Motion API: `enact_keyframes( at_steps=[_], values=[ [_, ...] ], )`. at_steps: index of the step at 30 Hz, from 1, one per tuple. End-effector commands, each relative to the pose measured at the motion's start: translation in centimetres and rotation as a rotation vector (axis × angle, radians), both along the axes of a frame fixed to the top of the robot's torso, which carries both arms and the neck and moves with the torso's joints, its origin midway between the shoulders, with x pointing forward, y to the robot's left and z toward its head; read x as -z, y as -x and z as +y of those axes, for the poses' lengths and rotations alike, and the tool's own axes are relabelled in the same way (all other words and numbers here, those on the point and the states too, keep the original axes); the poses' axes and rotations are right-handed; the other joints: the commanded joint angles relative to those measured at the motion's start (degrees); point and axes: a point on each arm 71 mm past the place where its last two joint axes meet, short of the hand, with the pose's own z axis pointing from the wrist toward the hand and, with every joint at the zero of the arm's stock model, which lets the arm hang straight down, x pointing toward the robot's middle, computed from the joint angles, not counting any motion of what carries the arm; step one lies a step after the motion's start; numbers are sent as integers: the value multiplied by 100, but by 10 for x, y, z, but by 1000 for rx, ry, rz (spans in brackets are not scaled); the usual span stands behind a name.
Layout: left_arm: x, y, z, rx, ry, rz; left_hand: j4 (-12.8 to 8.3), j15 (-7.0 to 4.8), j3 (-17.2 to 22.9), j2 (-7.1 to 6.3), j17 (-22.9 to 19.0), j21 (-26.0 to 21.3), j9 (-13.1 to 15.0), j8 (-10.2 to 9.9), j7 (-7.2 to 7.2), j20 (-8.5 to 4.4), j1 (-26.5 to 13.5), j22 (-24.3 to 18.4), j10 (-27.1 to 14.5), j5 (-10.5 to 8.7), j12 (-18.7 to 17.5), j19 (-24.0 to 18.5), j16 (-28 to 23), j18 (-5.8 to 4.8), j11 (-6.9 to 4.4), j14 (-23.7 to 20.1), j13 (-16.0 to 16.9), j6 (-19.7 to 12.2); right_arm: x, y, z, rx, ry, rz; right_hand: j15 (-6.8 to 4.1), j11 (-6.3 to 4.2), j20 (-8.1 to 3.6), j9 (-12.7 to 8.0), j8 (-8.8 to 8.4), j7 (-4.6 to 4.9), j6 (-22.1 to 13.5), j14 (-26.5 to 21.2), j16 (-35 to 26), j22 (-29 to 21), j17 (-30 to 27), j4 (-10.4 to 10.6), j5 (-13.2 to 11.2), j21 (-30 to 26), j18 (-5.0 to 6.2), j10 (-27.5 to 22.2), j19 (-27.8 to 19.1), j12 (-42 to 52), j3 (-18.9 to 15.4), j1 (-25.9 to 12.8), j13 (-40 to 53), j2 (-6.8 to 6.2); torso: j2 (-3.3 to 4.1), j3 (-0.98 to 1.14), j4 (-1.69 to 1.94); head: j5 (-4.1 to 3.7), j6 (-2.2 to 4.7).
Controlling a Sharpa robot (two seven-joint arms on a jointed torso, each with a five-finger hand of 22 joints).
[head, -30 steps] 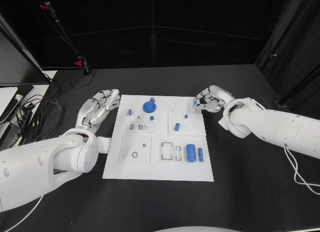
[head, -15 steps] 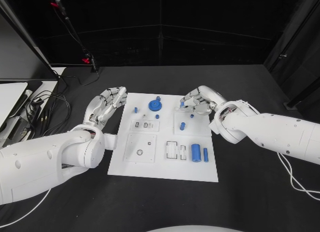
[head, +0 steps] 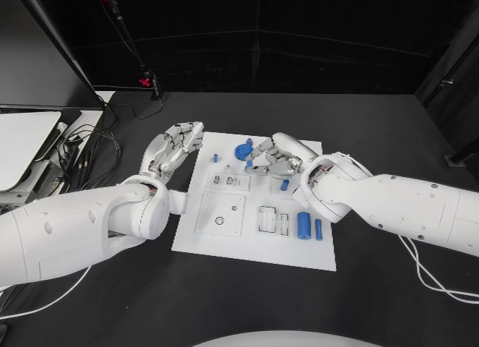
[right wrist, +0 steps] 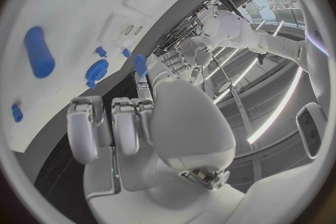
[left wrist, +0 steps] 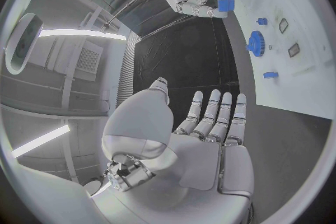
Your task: Assemble the parts on the task board
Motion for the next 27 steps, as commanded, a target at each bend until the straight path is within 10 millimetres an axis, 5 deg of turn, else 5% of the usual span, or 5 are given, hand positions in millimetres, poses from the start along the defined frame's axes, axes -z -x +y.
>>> enact_keyframes(
  at_steps=[1, 11, 27],
  values=[
    [-17, 5, -3, 26, 44, -239, 0, -6, -47, 16, 7, 22, 5, -1, 892, 7, 33, 7, 37, 32, 31, 20, 38, 53, -18, 33, 7, 47, 3, 2, 10, 3, 56, 43, 41, 49, 35, 7, 13, -63, 203, 585, 14, 1510, 1506, -2, 20, 19, -42, 597, 594, 15, 17, -2, 1508, 79, 10, 2, 15, 26, -17],
    [-17, 5, -4, 28, 45, -239, -1, -6, -52, 19, 7, 24, 5, 0, 892, 7, 36, 7, 42, 32, 33, 20, 40, 53, -19, 37, 7, 50, 4, 6, 40, 27, 114, 52, 36, 56, 39, -5, -15, -59, 208, 585, 14, 1510, 1506, -36, 55, 19, -42, 597, 594, 15, 20, 18, 1508, 59, 13, 5, 4, 45, -48],
    [-17, 5, -5, 30, 45, -238, -1, -6, -52, 19, 7, 24, 5, 0, 892, 7, 36, 7, 42, 32, 33, 20, 40, 53, -19, 37, 7, 50, 13, -3, 46, 116, 137, 53, 33, 60, 39, -13, -32, -52, 220, 585, 14, 1510, 1506, -21, 50, 19, -42, 597, 594, 15, 6, -25, 1508, 55, 15, 10, -4, 64, -102]
  ],
)
